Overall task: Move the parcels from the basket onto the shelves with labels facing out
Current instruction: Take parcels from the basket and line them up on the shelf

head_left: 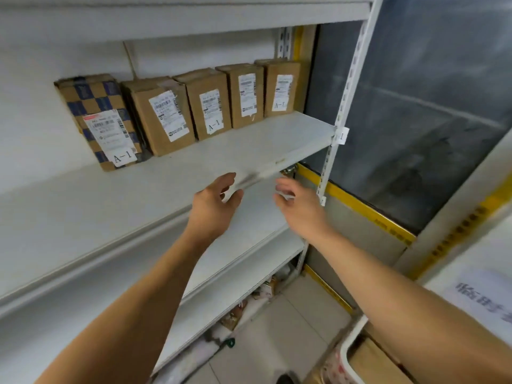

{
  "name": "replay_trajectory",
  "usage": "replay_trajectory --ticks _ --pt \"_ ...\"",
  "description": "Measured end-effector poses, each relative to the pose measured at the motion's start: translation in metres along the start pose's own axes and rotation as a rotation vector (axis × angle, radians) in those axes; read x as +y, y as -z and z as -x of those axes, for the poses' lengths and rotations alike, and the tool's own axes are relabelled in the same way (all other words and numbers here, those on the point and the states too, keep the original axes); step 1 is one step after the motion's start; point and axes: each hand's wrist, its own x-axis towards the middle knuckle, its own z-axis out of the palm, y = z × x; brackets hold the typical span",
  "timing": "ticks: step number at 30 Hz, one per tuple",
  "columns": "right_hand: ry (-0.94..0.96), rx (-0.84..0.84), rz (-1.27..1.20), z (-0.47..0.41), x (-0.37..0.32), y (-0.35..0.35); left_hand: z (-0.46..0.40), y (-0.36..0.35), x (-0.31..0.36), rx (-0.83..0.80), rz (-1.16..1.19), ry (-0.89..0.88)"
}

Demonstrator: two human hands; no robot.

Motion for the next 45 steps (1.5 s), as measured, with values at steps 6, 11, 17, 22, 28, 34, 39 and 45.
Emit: replay_trajectory --ticks 6,11,17,22,28,34,39,45 --pt "-0.227 0.153 0.074 0.086 0.092 0.083 0.034 -0.117 0.046 -0.249 0.003 0.0" --pt "-0.441 0.226 0.092 0.171 0.187 0.149 0.079 -0.233 0.092 -0.507 -0.048 -0.01" --pt "-0.682 0.335 0.053 0.276 0.287 0.232 0.153 -0.382 0.147 -0.773 -0.019 0.004" --pt "-0.847 0.46 0.046 0.35 0.348 0.287 0.228 -0.49 0.178 -1.009 -0.023 0.017" --pt "-0.994 0.566 0.089 0.417 0.393 0.328 0.284 -0.577 0.213 -1.22 -0.075 -0.046" --pt "-1.12 0.695 0.167 0.467 0.436 0.369 0.344 -0.662 0.244 -1.434 -0.022 -0.068" --pt "-1.211 0.682 0.182 0.497 0.476 0.395 0.384 -0.71 0.249 -1.473 -0.034 0.027" --pt "-1.347 0.669 -0.138 0.504 0.498 0.392 0.397 -0.735 0.243 -1.475 -0.105 0.179"
